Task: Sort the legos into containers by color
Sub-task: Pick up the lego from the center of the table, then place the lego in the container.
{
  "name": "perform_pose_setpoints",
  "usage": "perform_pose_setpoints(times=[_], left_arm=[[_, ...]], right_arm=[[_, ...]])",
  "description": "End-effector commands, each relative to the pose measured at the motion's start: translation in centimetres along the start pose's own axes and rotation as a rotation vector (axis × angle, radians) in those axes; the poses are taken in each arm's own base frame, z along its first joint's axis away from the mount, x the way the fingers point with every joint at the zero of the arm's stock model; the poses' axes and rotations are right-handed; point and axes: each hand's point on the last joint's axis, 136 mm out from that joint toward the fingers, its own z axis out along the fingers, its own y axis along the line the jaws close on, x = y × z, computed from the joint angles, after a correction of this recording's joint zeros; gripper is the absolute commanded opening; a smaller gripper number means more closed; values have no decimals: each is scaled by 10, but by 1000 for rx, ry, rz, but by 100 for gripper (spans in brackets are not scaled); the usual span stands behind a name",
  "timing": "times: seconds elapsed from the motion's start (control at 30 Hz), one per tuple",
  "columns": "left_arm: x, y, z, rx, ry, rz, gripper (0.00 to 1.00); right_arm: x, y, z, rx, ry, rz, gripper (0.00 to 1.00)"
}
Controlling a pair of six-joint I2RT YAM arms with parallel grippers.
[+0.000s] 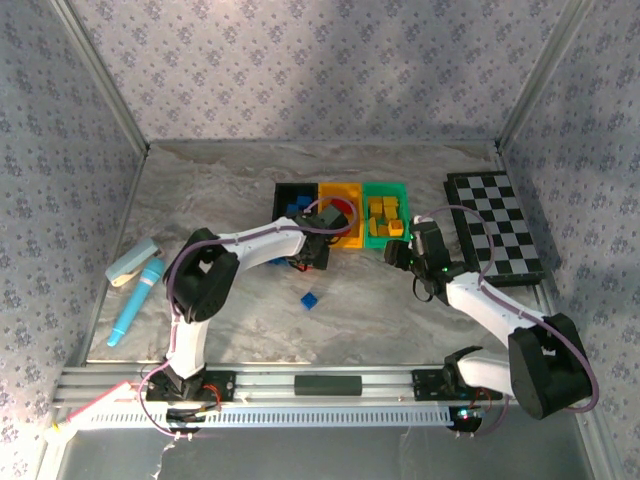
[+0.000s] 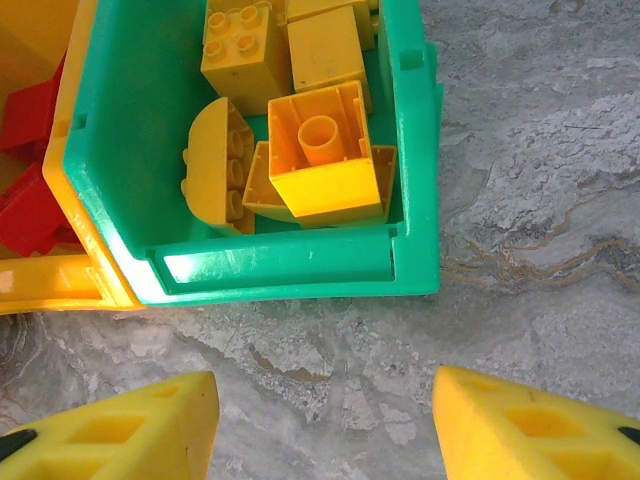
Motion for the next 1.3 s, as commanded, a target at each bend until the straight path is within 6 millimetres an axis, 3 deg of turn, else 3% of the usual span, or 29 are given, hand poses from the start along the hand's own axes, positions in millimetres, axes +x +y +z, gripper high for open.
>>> perform_pose_setpoints(times=[0.0,0.27,0.47,0.63,0.77,1.03,1.17,1.27], left_arm=[[1,-7,1,11,10,7,53],[0,-12,-8,8,-18,24,46],[-16,-17,-44,27,-112,35,41],[-45,-25,-82,78,-226,31,41],[-73,-38,-100,107,-284,39,41],[-137,-55,-94,73,-329,59,42],[-154,-61,-93,62,-342,70,52],[-154,-62,-93,60,-333,72,71]], right_arm=[[-13,0,-6,10,-34,-14,60],[-12,-1,-6,10,-31,-9,60],[-13,0,-7,0,-35,-2,60],[-13,-2,-6,3,-32,6,60],[-12,-1,-6,-4,-34,8,60],[-14,0,-10,-15,-43,12,60],[-16,-2,-12,-11,-46,15,60],[-16,0,-14,-23,-50,16,60]])
